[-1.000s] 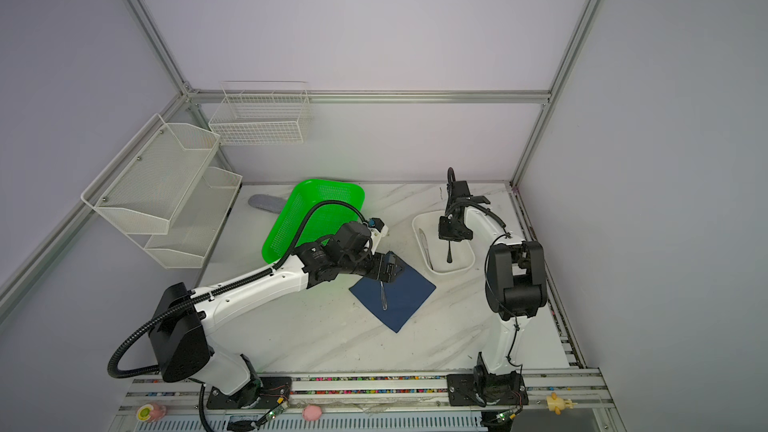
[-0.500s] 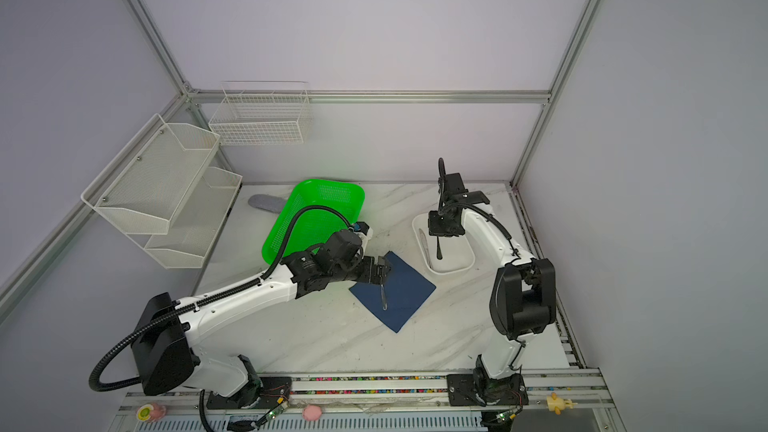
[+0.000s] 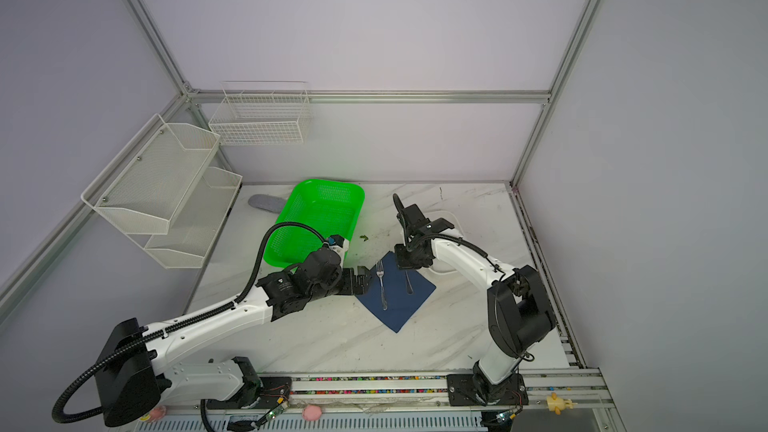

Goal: Place the utensils on the paper napkin and roll it up
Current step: 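Carry the spoon with the right gripper and lay it beside the fork on the napkin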

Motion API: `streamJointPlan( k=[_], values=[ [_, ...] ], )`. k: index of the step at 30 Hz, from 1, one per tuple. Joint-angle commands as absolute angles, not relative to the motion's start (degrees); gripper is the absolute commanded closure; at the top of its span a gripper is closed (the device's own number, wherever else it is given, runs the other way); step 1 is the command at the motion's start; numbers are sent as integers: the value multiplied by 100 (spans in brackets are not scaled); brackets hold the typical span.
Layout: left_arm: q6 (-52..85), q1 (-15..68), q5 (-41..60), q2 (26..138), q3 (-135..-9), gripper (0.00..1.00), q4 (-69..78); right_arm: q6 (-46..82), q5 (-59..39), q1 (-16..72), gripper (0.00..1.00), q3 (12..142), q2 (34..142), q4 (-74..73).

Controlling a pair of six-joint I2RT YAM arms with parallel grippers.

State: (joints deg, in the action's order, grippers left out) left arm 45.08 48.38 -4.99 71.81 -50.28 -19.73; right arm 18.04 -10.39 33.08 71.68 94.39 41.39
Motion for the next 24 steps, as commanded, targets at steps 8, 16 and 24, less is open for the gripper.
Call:
streamJointPlan(
  k=[8, 16, 24],
  values=[
    [4548, 4808, -555, 7013, -4968, 0, -1857, 2633, -932, 3736, 94, 6802, 9759, 3313],
    [4614, 4808, -624, 7018, -4958, 0, -1939, 2945, -930, 3823, 94, 6600, 9966, 2908],
    [4633, 4808, -820, 6930, -4958, 0, -2074, 3041, -957, 3856, 94, 6528, 10163, 2690]
  ],
)
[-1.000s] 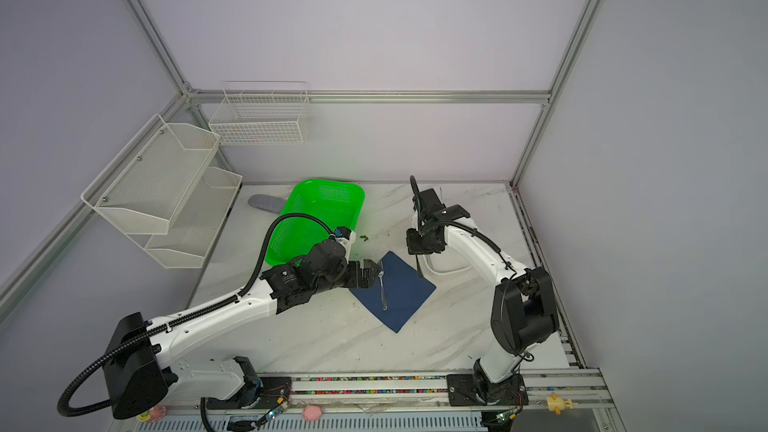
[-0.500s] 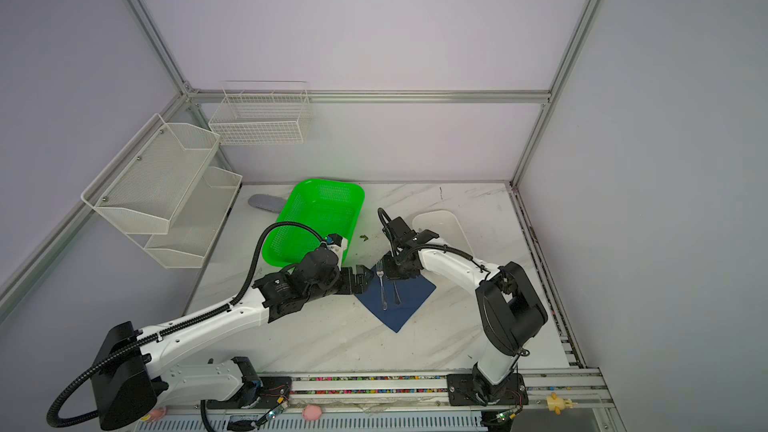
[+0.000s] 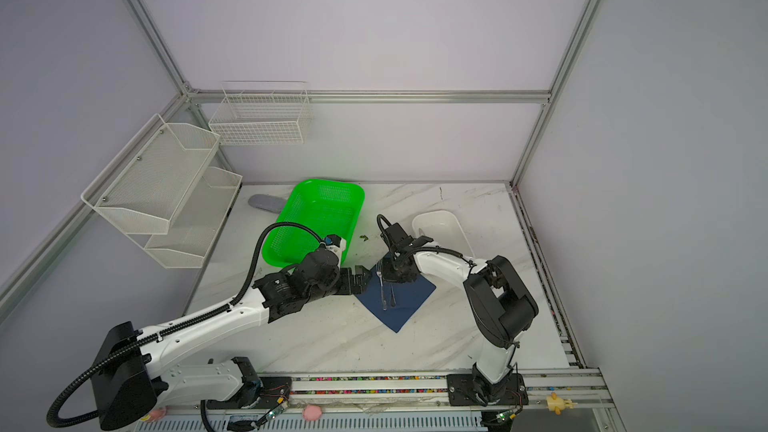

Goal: Place the utensils on the paper napkin and roll it up
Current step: 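Carry the spoon with the right gripper and lay it beside the fork on the napkin, then lower the spoon onto the napkin beside the fork and open the right gripper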

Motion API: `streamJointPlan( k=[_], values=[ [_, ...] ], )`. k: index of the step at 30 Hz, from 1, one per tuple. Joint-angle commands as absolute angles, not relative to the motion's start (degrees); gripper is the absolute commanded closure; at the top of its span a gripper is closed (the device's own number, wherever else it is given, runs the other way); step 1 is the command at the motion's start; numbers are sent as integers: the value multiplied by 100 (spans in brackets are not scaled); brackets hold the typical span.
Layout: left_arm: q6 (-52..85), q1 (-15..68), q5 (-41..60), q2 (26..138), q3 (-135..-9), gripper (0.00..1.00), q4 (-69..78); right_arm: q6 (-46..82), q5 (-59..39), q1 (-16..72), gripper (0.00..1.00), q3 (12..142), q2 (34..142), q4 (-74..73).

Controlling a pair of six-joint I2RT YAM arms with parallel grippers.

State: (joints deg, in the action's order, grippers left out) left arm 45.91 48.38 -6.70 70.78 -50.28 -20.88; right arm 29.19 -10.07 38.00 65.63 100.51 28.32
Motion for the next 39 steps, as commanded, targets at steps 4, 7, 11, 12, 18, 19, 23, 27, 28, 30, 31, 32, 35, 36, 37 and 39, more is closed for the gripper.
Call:
streamJointPlan(
  k=[4, 7, 11, 12, 18, 19, 23, 27, 28, 30, 31, 32, 35, 36, 37, 39],
  values=[
    [4632, 4805, -832, 6901, -4932, 0, -2046, 3001, -983, 3865, 94, 6534, 10290, 2698],
    [4623, 4807, -844, 6900, -4945, 0, -2054, 3006, -962, 3865, 94, 6512, 10344, 2654],
    [4591, 4807, -851, 6928, -4957, 0, -2056, 3024, -933, 3876, 94, 6495, 10371, 2593],
    [4588, 4809, -844, 6937, -4962, 0, -2057, 3023, -928, 3876, 94, 6491, 10379, 2584],
    [4615, 4801, -860, 6965, -4960, 1, -2083, 3019, -853, 3877, 94, 6536, 10502, 2593],
    [4618, 4803, -859, 6963, -4965, 0, -2083, 3023, -836, 3876, 93, 6538, 10522, 2580],
    [4605, 4799, -866, 6970, -4957, 0, -2048, 3070, -753, 3876, 93, 6539, 10517, 2513],
    [4579, 4800, -851, 6996, -4974, 1, -2039, 3146, -729, 3876, 92, 6522, 10526, 2417],
    [4586, 4799, -855, 6997, -4974, 0, -2031, 3146, -729, 3877, 92, 6543, 10546, 2441],
    [4571, 4807, -853, 7010, -4966, 0, -2030, 3142, -738, 3876, 92, 6543, 10573, 2457],
    [4580, 4799, -853, 7008, -4975, 0, -2046, 3138, -739, 3876, 92, 6535, 10573, 2476],
    [4579, 4799, -868, 7006, -4975, 0, -2048, 3138, -730, 3876, 92, 6532, 10569, 2487],
    [4588, 4799, -942, 6949, -4936, 0, -2033, 3107, -750, 3878, 91, 6505, 10556, 2496],
    [4588, 4798, -958, 6927, -4920, 0, -2014, 3103, -804, 3875, 91, 6504, 10551, 2488],
    [4588, 4806, -965, 6911, -4920, 0, -2004, 3103, -863, 3876, 91, 6505, 10564, 2482],
    [4604, 4799, -1018, 6866, -4936, 0, -2059, 3179, -817, 3876, 89, 6489, 10538, 2509]
  ],
)
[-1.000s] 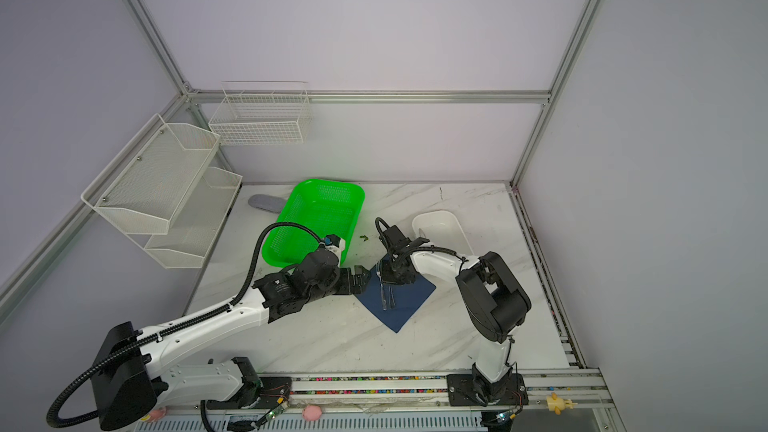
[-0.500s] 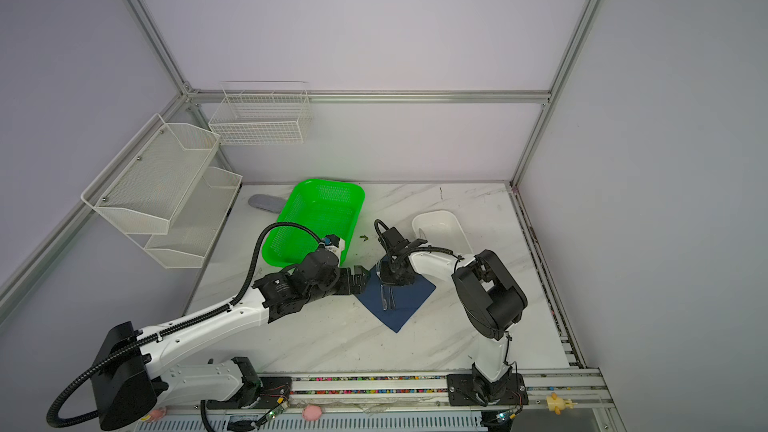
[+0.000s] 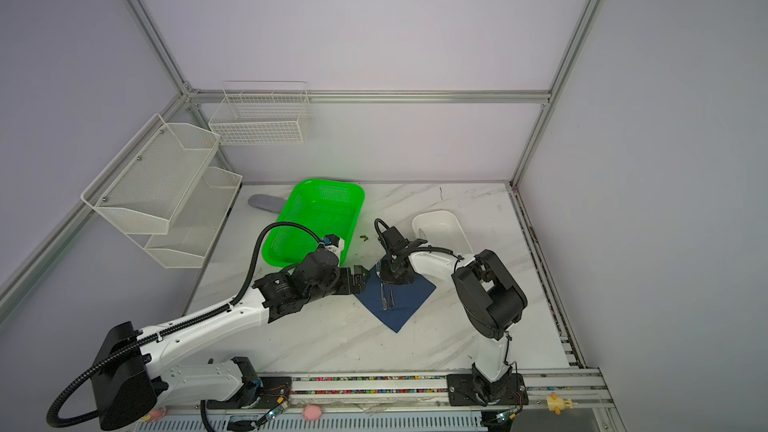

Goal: Place the utensils on the paper napkin and roll it up
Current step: 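Lower the spoon onto the napkin beside the fork and open the right gripper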

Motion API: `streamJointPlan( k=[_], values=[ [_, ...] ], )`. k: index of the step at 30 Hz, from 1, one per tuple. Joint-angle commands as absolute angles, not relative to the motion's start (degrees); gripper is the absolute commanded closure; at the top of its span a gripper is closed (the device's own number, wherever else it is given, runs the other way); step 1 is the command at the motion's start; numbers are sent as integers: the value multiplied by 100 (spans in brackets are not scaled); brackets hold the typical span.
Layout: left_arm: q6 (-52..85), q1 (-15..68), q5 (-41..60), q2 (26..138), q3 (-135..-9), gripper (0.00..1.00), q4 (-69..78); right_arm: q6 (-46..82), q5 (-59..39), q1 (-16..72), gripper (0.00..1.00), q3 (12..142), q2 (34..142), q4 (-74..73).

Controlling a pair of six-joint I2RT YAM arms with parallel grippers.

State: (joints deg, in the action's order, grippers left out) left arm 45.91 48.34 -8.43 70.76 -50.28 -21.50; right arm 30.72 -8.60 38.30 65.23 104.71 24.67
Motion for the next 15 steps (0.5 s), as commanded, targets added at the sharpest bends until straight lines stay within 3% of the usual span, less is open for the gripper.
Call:
streamJointPlan(
  k=[1, 9, 15],
  values=[
    [4622, 4797, -1058, 6822, -4942, 0, -2082, 3182, -792, 3876, 89, 6490, 10525, 2522],
    [4527, 4799, -1302, 6364, -4705, 0, -1839, 3249, -939, 3877, 87, 6413, 10344, 2453],
    [4466, 4804, -1045, 6417, -4778, 0, -1751, 3462, -348, 3876, 83, 6523, 9592, 2660]
  ],
)
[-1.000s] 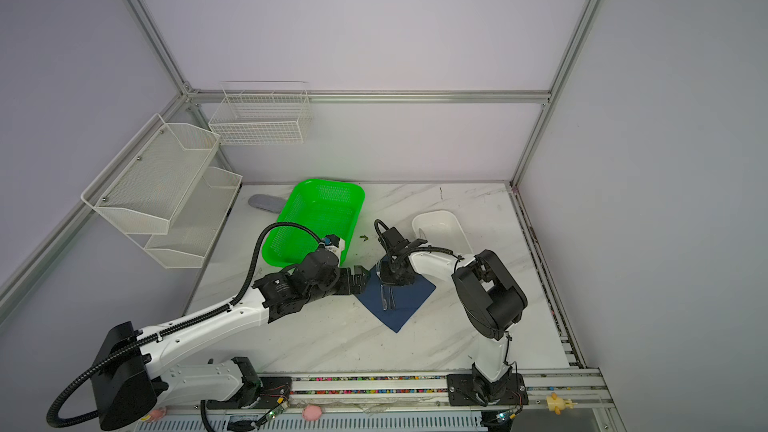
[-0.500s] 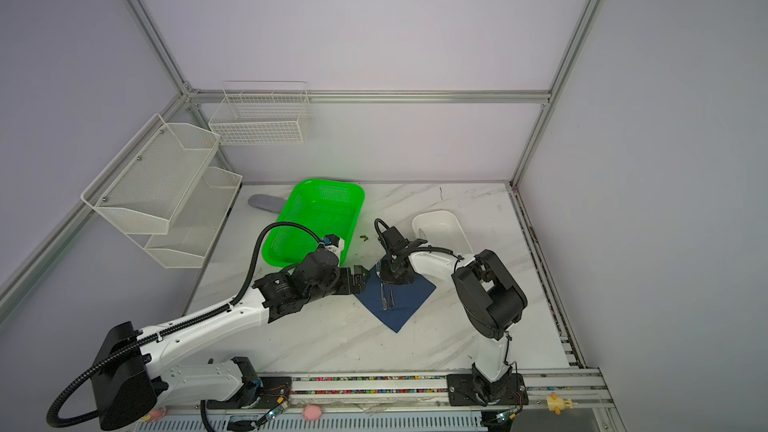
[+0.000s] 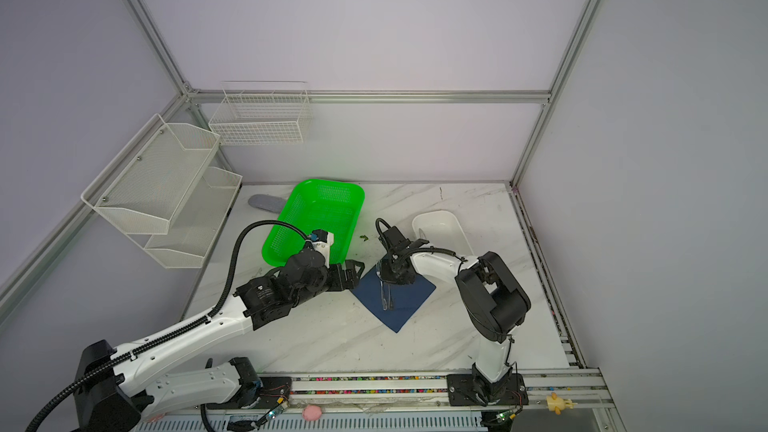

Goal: Place the utensils on the paper napkin and roll it up
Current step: 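Lower the spoon onto the napkin beside the fork and open the right gripper, then move the right gripper back to the white tray over the knife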

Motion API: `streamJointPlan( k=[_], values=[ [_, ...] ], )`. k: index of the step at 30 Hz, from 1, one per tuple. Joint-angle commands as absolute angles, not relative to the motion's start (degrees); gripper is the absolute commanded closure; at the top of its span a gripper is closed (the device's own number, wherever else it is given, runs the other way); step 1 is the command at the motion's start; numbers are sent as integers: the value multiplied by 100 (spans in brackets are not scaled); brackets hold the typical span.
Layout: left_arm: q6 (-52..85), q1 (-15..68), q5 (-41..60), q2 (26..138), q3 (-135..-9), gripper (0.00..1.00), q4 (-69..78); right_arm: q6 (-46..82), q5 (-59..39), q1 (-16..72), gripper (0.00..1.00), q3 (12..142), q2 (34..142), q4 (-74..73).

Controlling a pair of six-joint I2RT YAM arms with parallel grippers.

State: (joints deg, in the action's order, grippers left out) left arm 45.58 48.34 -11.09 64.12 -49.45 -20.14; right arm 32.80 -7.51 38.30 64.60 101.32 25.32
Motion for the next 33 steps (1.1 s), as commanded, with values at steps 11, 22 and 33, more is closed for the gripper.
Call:
streamJointPlan(
  k=[11, 22, 33],
  values=[
    [4169, 4808, -206, 7203, -5450, 0, -1613, 2338, 220, 2301, 57, 6426, 8318, 2682],
    [4134, 4921, 331, 8655, -6604, 0, -1758, 1144, -1097, 1253, 59, 6687, 9770, 2404],
    [4313, 5055, 115, 9140, -7092, 0, -1951, 890, -1544, 1244, 60, 7201, 10985, 2224]
  ],
)
